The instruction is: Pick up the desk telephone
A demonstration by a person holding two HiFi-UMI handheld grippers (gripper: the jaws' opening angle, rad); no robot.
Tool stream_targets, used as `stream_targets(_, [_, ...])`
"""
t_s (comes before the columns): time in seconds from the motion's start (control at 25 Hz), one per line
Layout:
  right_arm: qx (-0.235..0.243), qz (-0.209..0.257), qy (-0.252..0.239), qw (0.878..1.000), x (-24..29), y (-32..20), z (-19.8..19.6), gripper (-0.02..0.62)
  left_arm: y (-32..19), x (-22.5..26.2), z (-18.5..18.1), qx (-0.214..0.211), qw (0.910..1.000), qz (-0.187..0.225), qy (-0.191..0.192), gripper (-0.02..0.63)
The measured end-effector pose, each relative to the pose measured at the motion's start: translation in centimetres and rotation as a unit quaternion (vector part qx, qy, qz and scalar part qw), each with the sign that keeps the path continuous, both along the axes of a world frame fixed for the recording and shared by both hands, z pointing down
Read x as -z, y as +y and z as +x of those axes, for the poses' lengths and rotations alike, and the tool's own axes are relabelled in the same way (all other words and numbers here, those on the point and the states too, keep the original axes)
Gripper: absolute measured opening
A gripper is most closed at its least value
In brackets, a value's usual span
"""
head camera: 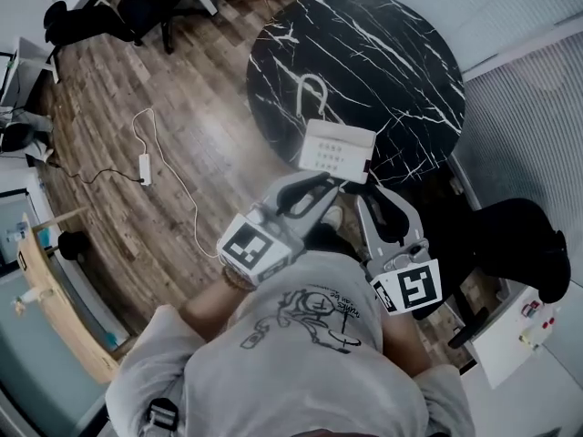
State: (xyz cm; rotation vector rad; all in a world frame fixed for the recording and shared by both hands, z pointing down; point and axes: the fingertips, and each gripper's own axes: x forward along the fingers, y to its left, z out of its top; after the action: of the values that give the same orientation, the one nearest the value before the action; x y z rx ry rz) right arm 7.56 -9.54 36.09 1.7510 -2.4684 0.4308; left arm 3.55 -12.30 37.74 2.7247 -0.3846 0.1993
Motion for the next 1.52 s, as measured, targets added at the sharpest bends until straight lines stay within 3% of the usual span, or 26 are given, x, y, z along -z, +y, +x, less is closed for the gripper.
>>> stream_targets(0.44, [-0.009,-0.071,0.011,0.997,-11.0,-2.7,2.9,0.173,-4.3,-12.2,0.9,0.019,0.9963,-0.045,-0.071,0.162])
stream_targets(0.8, [-0.032,-0.131,0.002,0.991,-20.8,-4.0,4.7,0.245,-5.9,-22.8,0.7,0.032,0.9862,-0.1,-0.128,0.248])
stream_targets(1.12, [-0.055,-0.174,-0.005,0.983,-29.4,-5.2,6.7,0.314,-7.9,-31.4,0.9,0.043,0.9779,-0.135,-0.154,0.29])
stream_targets(1.52, [-0.07,-0.222,-0.035,0.972,-37.6,-5.2,7.6,0.348,-8.8,-39.2,0.9,0.065,0.9682,-0.16,-0.181,0.353])
